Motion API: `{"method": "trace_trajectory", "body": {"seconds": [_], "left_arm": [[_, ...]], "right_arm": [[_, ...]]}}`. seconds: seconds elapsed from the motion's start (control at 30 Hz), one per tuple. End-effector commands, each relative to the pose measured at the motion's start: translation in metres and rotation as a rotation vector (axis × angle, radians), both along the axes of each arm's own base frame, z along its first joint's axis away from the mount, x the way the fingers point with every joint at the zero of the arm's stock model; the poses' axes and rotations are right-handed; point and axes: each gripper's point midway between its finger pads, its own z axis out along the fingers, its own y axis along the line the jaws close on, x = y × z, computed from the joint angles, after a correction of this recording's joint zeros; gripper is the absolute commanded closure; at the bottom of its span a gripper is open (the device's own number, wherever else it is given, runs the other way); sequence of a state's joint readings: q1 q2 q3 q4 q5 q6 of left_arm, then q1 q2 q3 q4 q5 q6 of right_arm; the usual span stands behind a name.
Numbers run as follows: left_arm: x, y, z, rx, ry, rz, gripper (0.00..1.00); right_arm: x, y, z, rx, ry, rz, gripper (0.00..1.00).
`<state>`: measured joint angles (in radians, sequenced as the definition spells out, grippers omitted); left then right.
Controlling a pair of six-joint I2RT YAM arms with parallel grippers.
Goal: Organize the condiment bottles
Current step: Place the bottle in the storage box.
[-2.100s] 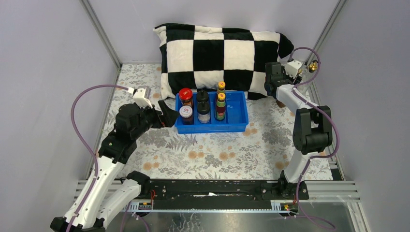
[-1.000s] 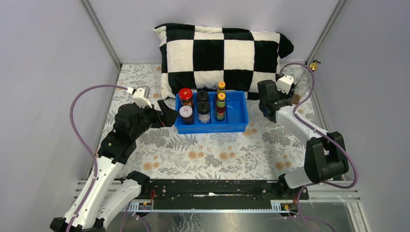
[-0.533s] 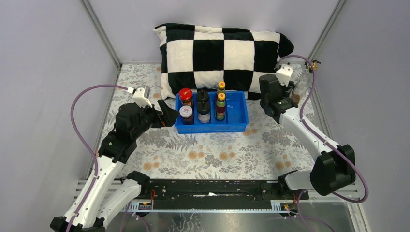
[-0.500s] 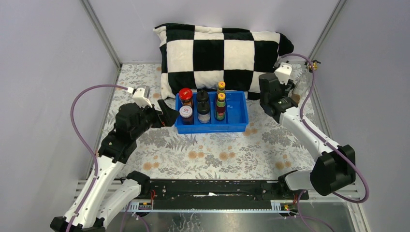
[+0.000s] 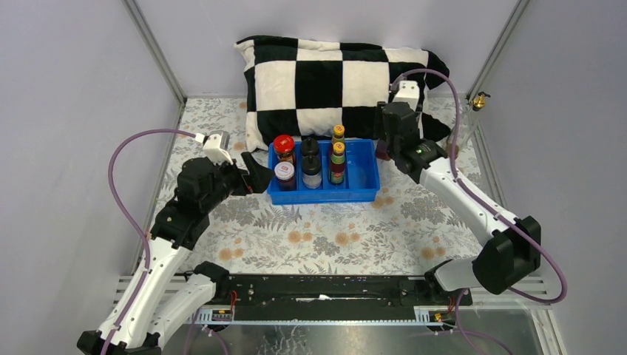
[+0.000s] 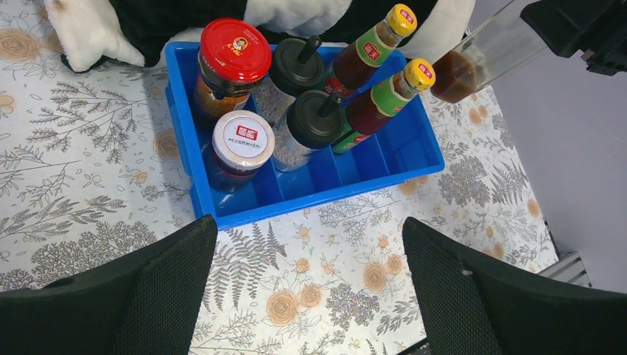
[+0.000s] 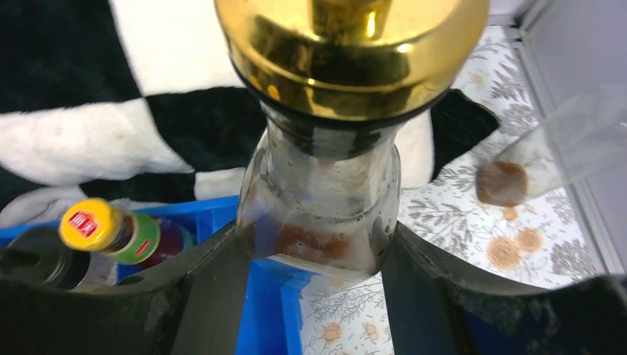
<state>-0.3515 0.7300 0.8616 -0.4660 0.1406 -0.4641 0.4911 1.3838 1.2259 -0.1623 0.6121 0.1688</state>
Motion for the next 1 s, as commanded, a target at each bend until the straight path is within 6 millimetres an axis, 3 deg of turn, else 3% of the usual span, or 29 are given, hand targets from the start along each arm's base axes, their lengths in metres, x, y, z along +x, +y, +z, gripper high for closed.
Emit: {"method": "trace_trajectory", "body": {"seconds": [0.0,0.4,0.57,0.8,0.97], "left_arm": [[0.004,0.005,0.004,-0.006,-0.012,0.034,0.01],[0.005,0.006,-0.001,-0.006,-0.001,0.045,0.01],[0.004,0.006,-0.002,-0.008,0.003,0.047,0.01],[0.005,0.008,-0.008,-0.006,0.008,0.056,0.01],[0.006,0.008,-0.011,-0.002,0.011,0.059,0.01]], "right_arm": [[0.017,0.038,0.053,0.059,-0.161,0.129,0.65],[0.03,0.087,0.036,0.053,-0.181,0.259,0.65],[0.041,0.099,0.008,0.056,-0.171,0.283,0.66],[0.053,0.106,-0.042,0.032,-0.152,0.286,0.67],[0.058,0.107,-0.065,0.007,-0.135,0.28,0.68]]}}
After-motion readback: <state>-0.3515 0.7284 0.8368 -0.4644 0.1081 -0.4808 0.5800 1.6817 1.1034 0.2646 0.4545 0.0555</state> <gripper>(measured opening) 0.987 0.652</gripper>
